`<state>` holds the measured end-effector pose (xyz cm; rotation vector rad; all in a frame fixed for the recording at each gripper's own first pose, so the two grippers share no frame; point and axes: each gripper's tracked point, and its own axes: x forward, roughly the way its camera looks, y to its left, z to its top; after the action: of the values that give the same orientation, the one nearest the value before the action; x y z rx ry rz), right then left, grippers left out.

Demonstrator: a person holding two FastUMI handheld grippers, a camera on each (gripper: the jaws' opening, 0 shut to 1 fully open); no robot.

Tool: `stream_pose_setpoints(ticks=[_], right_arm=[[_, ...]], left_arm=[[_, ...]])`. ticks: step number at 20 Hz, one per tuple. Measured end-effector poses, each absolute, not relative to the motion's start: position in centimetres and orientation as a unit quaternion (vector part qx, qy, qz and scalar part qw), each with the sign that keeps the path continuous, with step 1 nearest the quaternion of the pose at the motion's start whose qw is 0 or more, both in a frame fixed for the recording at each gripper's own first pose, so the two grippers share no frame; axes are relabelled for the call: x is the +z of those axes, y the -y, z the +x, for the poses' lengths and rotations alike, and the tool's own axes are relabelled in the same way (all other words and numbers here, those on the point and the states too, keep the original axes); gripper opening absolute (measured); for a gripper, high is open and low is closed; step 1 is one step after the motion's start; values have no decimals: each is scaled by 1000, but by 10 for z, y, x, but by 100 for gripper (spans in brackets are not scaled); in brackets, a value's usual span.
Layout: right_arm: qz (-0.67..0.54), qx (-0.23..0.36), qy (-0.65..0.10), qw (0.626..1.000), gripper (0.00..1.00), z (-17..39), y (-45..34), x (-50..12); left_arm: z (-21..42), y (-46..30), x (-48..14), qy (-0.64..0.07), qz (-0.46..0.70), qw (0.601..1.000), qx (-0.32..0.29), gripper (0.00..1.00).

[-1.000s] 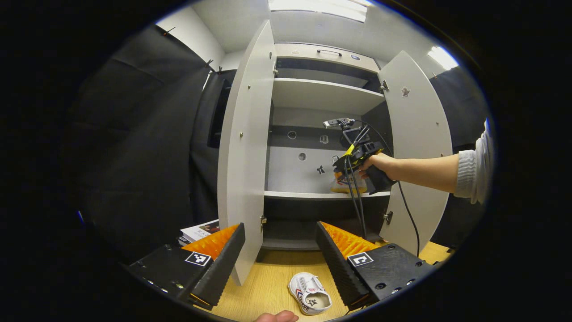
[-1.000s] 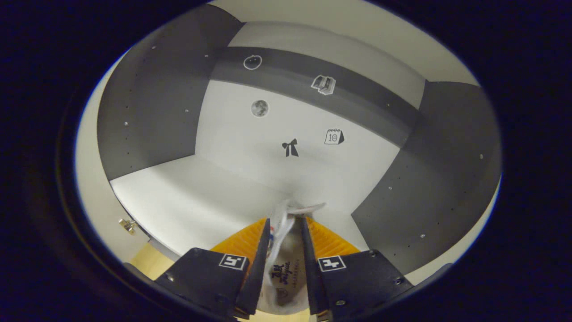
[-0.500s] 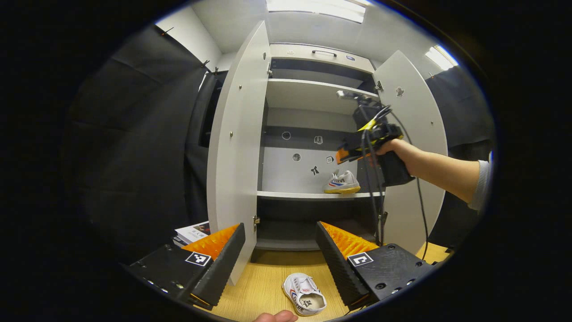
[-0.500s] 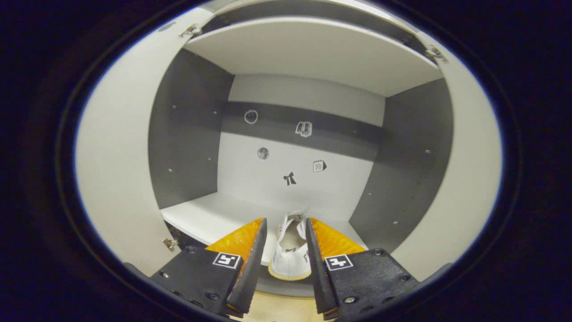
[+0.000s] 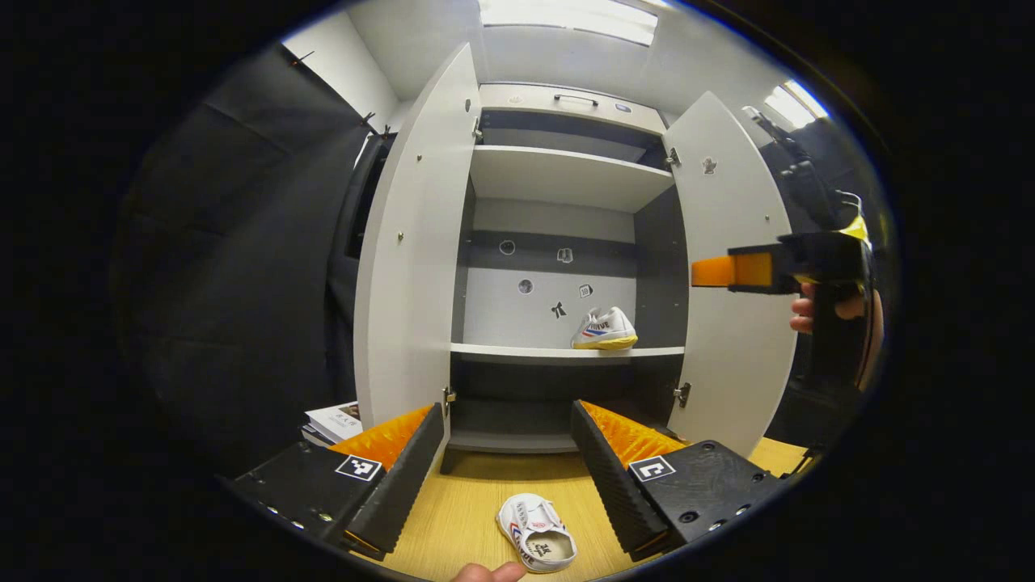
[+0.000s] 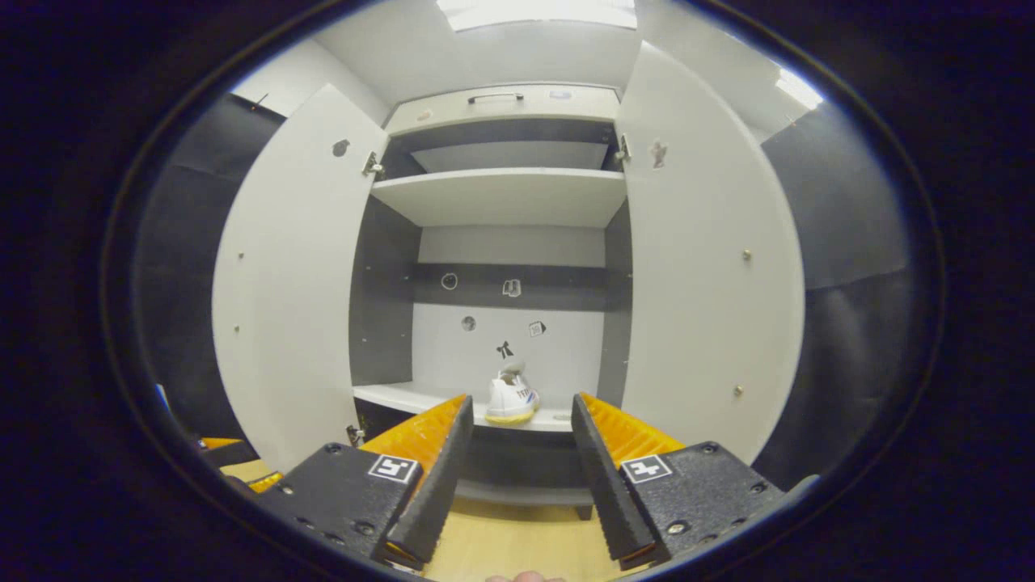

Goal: Grab one shoe with the right hand and put it into the shoe cabinet, grab the other shoe with the left hand and put it into the shoe cabinet; then close the right door with the right hand and the left door with the left hand.

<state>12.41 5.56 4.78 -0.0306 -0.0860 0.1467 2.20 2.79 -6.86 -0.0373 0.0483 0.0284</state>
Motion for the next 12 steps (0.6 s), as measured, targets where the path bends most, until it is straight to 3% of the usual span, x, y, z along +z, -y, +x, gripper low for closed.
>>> stream_pose_setpoints(ticks=[3,12], right_arm=[[1,71,35,997,98,90,-42,24],[30,46,-30,998,97,52,12,-42]], left_arm=[[21,-26,-92,-48,7,999,17,95],[10,-24,-238,-221,22,975,-2,96]])
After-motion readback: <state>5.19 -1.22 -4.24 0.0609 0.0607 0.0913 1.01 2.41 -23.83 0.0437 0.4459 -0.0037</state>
